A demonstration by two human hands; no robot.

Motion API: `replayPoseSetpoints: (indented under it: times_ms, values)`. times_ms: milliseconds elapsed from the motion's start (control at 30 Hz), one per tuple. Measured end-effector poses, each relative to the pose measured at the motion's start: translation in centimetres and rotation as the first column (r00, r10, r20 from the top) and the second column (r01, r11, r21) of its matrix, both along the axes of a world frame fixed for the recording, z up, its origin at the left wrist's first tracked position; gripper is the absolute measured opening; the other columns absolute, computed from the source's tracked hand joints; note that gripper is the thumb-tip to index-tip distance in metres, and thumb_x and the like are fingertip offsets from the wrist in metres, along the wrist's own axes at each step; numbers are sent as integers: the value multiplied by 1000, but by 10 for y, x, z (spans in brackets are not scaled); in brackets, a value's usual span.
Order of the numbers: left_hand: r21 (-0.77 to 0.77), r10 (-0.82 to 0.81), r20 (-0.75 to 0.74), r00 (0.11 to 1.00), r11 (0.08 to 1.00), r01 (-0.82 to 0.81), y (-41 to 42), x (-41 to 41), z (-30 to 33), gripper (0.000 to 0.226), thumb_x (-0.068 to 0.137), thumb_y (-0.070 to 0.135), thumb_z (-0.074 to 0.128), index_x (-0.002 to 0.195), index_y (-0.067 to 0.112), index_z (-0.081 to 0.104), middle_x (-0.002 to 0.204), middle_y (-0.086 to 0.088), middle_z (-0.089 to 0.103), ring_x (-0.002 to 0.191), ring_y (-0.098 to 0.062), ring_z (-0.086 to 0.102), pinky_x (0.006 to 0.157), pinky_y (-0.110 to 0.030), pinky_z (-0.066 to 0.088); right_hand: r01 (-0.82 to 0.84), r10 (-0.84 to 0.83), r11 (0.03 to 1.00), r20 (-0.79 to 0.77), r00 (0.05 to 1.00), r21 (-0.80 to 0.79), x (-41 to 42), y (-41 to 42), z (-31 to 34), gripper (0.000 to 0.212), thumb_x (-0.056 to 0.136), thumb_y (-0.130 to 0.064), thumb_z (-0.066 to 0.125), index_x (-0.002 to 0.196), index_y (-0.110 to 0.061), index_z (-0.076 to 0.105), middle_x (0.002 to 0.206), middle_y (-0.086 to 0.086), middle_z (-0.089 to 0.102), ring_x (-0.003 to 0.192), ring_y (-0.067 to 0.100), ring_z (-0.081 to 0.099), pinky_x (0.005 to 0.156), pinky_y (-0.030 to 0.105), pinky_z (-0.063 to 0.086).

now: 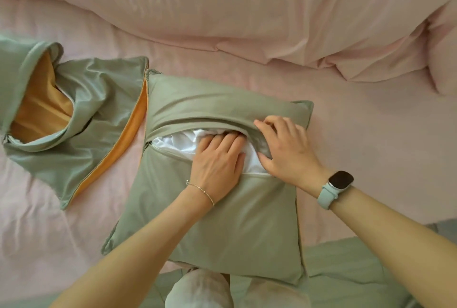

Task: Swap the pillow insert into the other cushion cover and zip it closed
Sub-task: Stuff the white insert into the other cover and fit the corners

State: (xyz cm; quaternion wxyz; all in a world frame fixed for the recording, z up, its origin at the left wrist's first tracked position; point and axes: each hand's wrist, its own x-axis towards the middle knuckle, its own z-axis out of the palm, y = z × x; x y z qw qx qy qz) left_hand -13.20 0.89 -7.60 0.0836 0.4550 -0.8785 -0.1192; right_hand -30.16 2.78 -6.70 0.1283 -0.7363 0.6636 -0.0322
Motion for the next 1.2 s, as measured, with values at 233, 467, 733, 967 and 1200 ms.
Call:
replayPoseSetpoints:
  times_ms: [233, 467, 733, 967, 1200]
  values:
    - [-33, -45, -3, 999, 998, 45, -3, 6, -1, 42, 78, 10, 54, 119, 16, 60, 79, 5, 66, 79, -23, 60, 84, -31, 35, 127, -123, 992, 295, 948, 5, -18, -21, 7, 22, 79, -10, 68, 98, -3, 61, 99, 11, 61, 92, 29, 56, 70, 33, 45]
    - [15, -140, 159, 977, 990, 139, -10, -7, 6, 31, 77, 25, 41, 78, 19, 71, 71, -1, 58, 80, -28, 54, 90, -38, 33, 342, -452, 891, 512, 730, 298, -22, -50, 3, 10, 90, -15, 57, 84, -8, 62, 67, 1, 56, 62, 12, 47, 59, 21, 35]
    - [142, -112, -175, 978, 980, 138, -31, -32, 13, 36, 83, 26, 40, 78, 10, 71, 106, -6, 66, 99, -26, 60, 95, -34, 35, 347, -579, 808, 534, 616, 476, -29, -64, -5, 15, 95, -23, 51, 86, -12, 54, 61, -7, 44, 56, 5, 39, 57, 23, 33]
    - [237, -161, 291, 943, 967, 92, -20, -43, -34, 71, 74, 51, 44, 136, 16, 40, 139, -15, 46, 126, -33, 46, 101, -49, 37, 432, -628, 778, 571, 529, 456, -29, -59, -14, 27, 92, -18, 56, 67, -22, 47, 53, -8, 41, 43, -2, 40, 48, 12, 30]
    - [323, -155, 448, 881, 946, 2, -39, -66, -57, 63, 92, 36, 37, 148, 18, 13, 145, -10, 34, 133, -28, 29, 109, -44, 18, 556, -655, 725, 654, 378, 406, -19, -68, -22, 13, 94, -15, 52, 81, -13, 51, 60, -8, 45, 52, 0, 42, 53, 13, 32]
